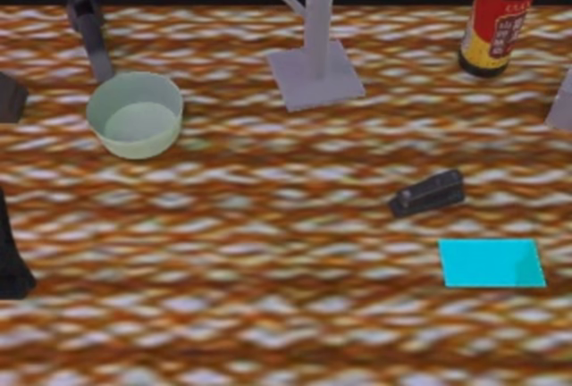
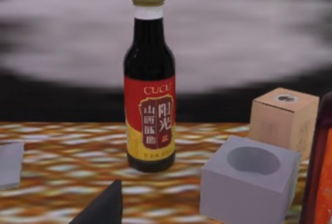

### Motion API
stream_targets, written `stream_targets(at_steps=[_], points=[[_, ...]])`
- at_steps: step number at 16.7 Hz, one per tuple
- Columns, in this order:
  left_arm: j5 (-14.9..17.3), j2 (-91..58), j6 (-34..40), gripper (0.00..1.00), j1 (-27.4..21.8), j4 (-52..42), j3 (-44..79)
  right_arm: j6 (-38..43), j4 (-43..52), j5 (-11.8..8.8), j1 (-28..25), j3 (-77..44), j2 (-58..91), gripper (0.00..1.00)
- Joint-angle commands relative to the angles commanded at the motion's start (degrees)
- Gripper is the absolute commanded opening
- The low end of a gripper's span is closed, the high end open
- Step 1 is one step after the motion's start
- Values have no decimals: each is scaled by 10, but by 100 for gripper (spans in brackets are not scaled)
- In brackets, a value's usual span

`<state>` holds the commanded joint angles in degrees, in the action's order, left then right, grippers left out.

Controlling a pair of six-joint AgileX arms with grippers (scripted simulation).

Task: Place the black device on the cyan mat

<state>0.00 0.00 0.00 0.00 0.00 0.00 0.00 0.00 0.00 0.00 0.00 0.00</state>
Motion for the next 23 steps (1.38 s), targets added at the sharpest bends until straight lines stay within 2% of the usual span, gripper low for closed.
stream_targets(at_steps=[4, 8, 11, 19, 23], points=[[0, 0, 0, 100, 0, 0, 0, -15, 12, -1, -5, -17, 17, 100], [0, 0, 0, 100, 0, 0, 0, -100, 83, -1, -27, -124, 125, 100], [0, 0, 0, 100, 0, 0, 0, -199, 167, 0, -51, -255, 269, 100], [0, 0, 0, 100, 0, 0, 0, -515, 445, 2, -132, -665, 794, 100], [0, 0, 0, 100, 0, 0, 0, -660, 570, 1, -170, -846, 1009, 100]])
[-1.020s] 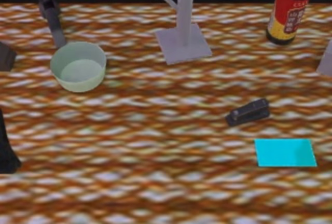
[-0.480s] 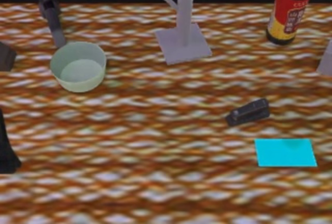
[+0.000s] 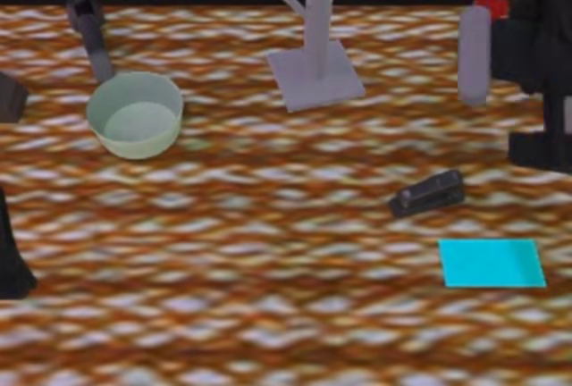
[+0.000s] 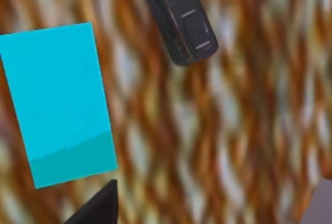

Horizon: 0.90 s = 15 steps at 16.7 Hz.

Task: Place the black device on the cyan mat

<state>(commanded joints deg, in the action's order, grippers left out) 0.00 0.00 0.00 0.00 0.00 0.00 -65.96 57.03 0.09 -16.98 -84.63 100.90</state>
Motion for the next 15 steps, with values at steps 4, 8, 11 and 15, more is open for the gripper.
stream_targets(at_steps=[4, 8, 11, 15], points=[[0, 0, 0, 100, 0, 0, 0, -112, 92, 0, -29, -149, 169, 100], [0, 0, 0, 100, 0, 0, 0, -176, 141, 0, -46, -235, 258, 100], [0, 0, 0, 100, 0, 0, 0, -185, 148, 1, -48, -248, 271, 100], [0, 0, 0, 100, 0, 0, 0, -184, 145, 0, -46, -245, 271, 100]])
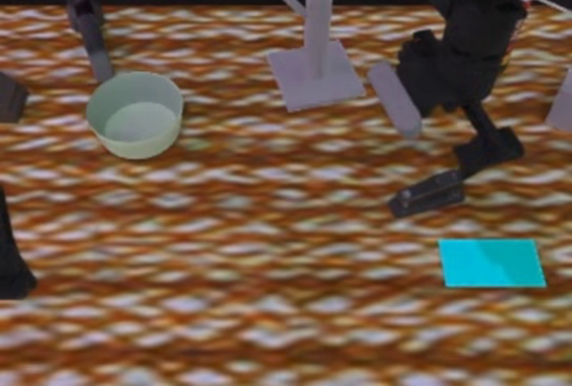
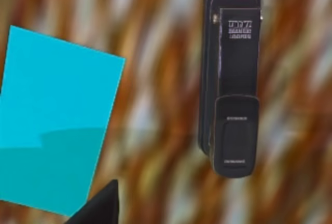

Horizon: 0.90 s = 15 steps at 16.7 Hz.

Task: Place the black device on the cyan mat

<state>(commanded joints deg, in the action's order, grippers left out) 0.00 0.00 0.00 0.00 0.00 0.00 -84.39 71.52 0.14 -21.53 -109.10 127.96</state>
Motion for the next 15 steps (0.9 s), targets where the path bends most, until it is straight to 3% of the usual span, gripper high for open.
stream_targets(at_steps=[9, 14, 15], points=[[0, 0, 0, 100, 0, 0, 0, 2, -180, 1, -4, 123, 55, 100], [0, 0, 0, 100, 0, 0, 0, 1, -190, 1, -4, 131, 60, 100], [0, 0, 0, 100, 0, 0, 0, 1, -190, 1, -4, 131, 60, 92]])
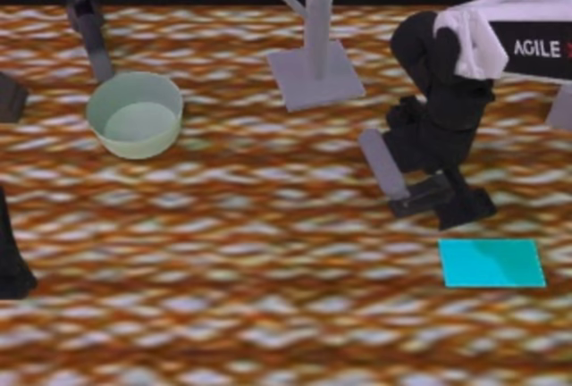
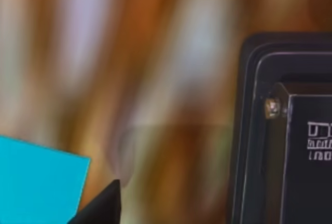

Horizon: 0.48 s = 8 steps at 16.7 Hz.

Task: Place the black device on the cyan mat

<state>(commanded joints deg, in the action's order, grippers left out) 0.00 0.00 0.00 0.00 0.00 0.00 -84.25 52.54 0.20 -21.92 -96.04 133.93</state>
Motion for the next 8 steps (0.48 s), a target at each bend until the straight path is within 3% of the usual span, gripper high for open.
stream_targets(at_steps=[8], points=[[0, 0, 0, 100, 0, 0, 0, 0, 0, 0, 0, 0, 0, 32]])
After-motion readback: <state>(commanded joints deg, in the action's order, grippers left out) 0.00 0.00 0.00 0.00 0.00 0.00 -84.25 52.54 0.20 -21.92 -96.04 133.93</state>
